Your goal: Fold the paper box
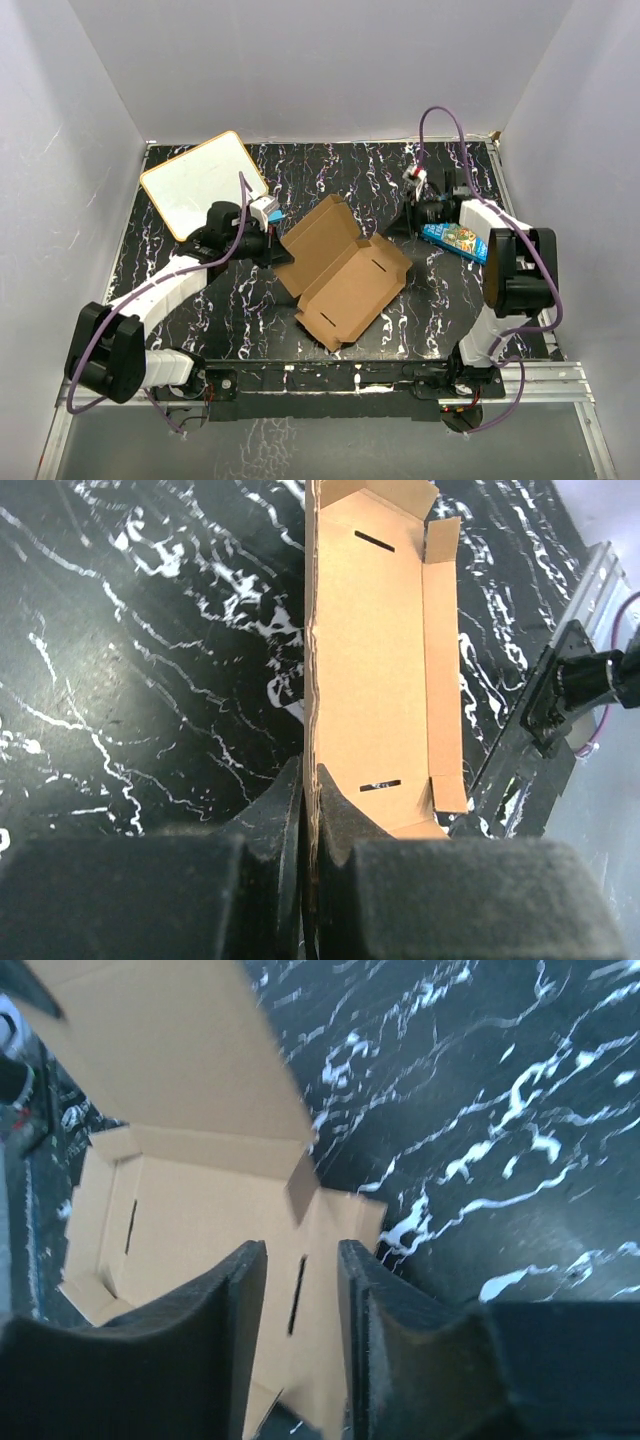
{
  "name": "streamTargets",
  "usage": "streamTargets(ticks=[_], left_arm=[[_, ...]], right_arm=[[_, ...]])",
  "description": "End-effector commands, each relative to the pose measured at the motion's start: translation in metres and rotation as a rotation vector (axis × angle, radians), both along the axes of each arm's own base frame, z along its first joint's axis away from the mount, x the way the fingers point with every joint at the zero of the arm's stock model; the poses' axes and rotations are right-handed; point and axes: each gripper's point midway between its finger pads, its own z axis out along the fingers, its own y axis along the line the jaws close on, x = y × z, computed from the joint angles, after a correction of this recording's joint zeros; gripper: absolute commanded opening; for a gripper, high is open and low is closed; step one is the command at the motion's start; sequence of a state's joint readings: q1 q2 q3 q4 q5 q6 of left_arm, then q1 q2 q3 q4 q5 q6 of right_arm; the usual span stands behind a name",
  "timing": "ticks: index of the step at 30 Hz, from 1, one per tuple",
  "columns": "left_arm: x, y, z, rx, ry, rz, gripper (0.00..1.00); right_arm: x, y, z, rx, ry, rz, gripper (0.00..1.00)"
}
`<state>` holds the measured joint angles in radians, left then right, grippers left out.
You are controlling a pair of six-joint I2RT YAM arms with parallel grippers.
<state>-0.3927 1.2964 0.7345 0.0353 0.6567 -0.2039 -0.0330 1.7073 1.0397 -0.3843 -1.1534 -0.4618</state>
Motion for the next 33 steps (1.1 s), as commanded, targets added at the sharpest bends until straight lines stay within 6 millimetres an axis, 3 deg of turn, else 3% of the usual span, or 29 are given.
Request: streamTargets(ticks=[1,4,9,18,27,33], left_arm=[[-0.009,-0.011,0.056,-0.101,-0.210,-0.138,0.00],[-0.013,-0.013,0.079,-0.128,-0.271,-0.183,0.00],[-0.025,-0.019,0.114,-0.189,-0.363,-0.287,0.00],[-0.032,-0.015,0.138,-0.149,-0.422,-0.354,0.00],[-0.041,-0.014,0.148,-0.160,-0.465,-0.392,0.00],[-0.045,-0.013,0.151,-0.165,-0.473,-0.402,0.00]], right_arm=[[0.021,-0.003,0.065,0.097,-0.068,0.059,0.37],[0.023,-0.017,0.097,0.096,-0.137,0.060,0.39],[0.009,-0.019,0.116,0.038,-0.260,0.098,0.49],[-0.029,-0.014,0.148,-0.009,-0.406,0.203,0.61],[-0.044,0.011,0.152,-0.029,-0.502,0.293,0.65],[-0.038,0.009,0.144,-0.067,-0.514,0.294,0.61]])
